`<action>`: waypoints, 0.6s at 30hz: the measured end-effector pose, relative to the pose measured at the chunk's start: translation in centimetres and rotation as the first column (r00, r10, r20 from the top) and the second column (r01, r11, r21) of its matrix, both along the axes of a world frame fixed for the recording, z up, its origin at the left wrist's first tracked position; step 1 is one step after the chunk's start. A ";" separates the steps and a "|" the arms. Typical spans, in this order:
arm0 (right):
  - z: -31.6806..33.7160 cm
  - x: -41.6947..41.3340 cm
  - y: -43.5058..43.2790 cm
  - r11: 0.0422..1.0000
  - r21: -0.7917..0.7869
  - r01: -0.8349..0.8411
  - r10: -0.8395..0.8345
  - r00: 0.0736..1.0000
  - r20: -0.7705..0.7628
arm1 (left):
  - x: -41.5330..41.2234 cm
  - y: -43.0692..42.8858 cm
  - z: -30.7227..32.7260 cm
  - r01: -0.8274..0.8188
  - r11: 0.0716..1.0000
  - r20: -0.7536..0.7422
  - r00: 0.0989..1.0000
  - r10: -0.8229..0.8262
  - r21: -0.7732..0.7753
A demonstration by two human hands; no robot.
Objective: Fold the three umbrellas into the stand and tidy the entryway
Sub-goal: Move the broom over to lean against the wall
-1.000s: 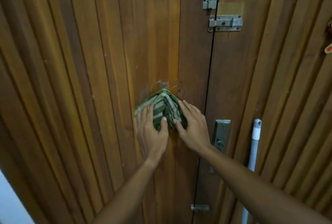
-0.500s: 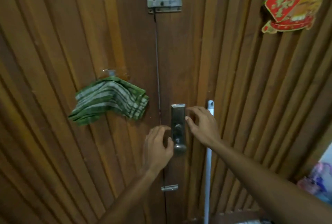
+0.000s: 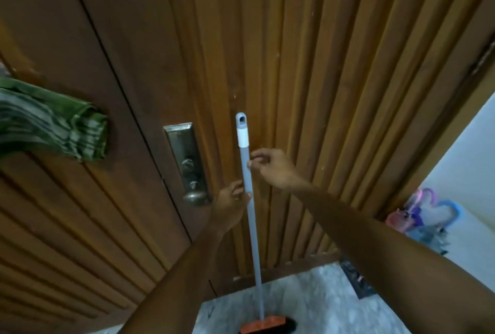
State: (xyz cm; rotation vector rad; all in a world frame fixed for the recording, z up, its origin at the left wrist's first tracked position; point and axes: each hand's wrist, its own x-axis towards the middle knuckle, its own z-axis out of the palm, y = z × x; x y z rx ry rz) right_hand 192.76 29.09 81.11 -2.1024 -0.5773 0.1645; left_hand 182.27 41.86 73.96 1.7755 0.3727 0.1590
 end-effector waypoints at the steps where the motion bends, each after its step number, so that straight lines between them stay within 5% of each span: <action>1: -0.3 0.0 0.0 0.999 0.003 -0.053 0.053 0.998 -0.022 | 0.4 -0.5 -0.3 -0.003 1.000 -0.008 1.000 0.004 0.031; 9: -2.7 -1.6 -3.6 0.983 0.130 -0.131 0.137 0.990 -0.040 | -0.7 -3.4 -2.4 -0.052 0.994 0.068 0.997 0.046 0.093; 18: 0.5 -6.9 -11.1 0.993 0.084 -0.078 0.085 0.994 -0.075 | -2.6 -7.0 -1.4 0.257 0.959 0.121 0.955 -0.270 0.119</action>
